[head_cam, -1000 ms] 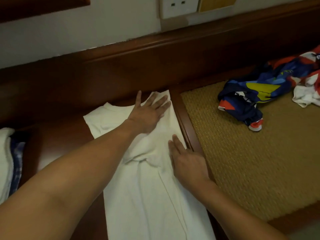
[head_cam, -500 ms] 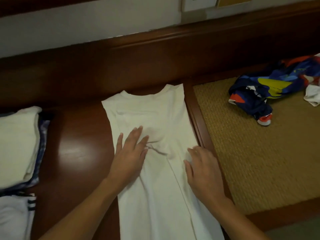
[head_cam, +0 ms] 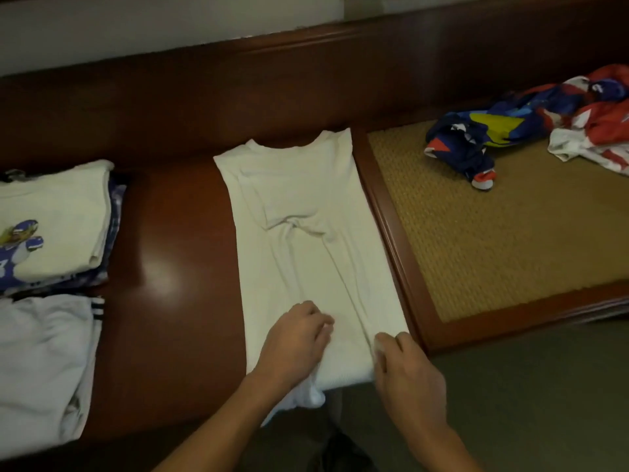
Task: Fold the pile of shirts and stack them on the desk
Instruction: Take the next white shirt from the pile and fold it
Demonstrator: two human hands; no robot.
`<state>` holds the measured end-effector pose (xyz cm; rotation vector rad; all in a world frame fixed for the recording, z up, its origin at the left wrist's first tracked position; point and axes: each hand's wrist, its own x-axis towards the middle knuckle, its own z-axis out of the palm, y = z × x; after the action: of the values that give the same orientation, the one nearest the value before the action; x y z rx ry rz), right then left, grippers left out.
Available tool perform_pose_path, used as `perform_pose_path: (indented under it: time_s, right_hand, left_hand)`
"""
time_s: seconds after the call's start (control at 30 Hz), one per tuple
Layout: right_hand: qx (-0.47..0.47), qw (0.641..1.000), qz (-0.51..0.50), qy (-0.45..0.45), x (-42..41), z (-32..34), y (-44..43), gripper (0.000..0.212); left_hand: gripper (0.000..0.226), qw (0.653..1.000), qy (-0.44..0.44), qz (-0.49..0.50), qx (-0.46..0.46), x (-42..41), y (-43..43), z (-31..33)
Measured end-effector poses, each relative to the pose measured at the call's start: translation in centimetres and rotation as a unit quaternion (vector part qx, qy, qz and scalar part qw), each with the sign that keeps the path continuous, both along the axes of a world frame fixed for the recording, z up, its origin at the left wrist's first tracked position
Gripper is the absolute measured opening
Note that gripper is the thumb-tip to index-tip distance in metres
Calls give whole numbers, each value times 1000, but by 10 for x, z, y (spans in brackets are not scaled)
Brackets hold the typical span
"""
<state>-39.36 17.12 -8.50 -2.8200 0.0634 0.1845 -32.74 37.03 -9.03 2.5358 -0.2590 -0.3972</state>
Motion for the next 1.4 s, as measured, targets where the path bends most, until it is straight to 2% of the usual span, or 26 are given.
perform_pose_path:
  time_s: [0.07,0.17,0.23,0.33,0.47,0.6,0.67,0.73,0.83,0.93,0.97,1.13,1.23,1.33,1.4]
  right_hand:
    - [-6,999,-51,3,-7,-1,-4,20]
    - [64,992,-110,7,-11,-3,-14,8]
    - [131,978,-158,19,-12,-2,-22,5]
    - [184,964,-190,9,-22,-3,-29,18]
    - [206,956,-201,49,-40,-15,-27,26]
    - [228,948,-220,14,-45,-29,-30,8]
    - [279,925,-257,-16,-46,-31,-33,14]
    - [291,911,-292,-31,-43,-35,-39,27]
    - [317,899,-301,22,-39,-40,-49,32]
    - [351,895,-263,77,-39,-39,-58,23]
    - [360,895,-249,88,-41,-39,-58,21]
    - [370,902,-202,92,-51,-37,-59,17]
    - [406,886,-194,112,-52,-34,-61,23]
    - [447,857,-169,191,-54,-40,-55,40]
    - [433,861,-149,221,-55,-44,-48,32]
  left_hand:
    - [24,989,79,109,-62,2,-24,10]
    - [16,946,185,224,-142,4,-57,20]
    - [15,936,186,263,-139,2,-73,22]
    - [18,939,162,291,-88,-5,-91,21]
    - [24,946,154,284,-39,-21,-104,15]
    - [22,946,155,282,-44,-32,-111,15]
    - [20,949,155,273,-43,-35,-113,16]
    - [19,954,144,259,-53,-39,-115,17]
    - [14,951,131,260,-107,-44,-113,21]
    - [11,911,203,293,-206,-51,-105,24]
    - [14,908,226,282,-213,-55,-102,24]
    - [17,958,223,155,-94,-79,-90,13]
    - [17,957,192,168,-137,-90,-78,12]
    - [11,952,215,160,-148,-101,-71,12]
    - [12,954,229,143,-129,-108,-69,6]
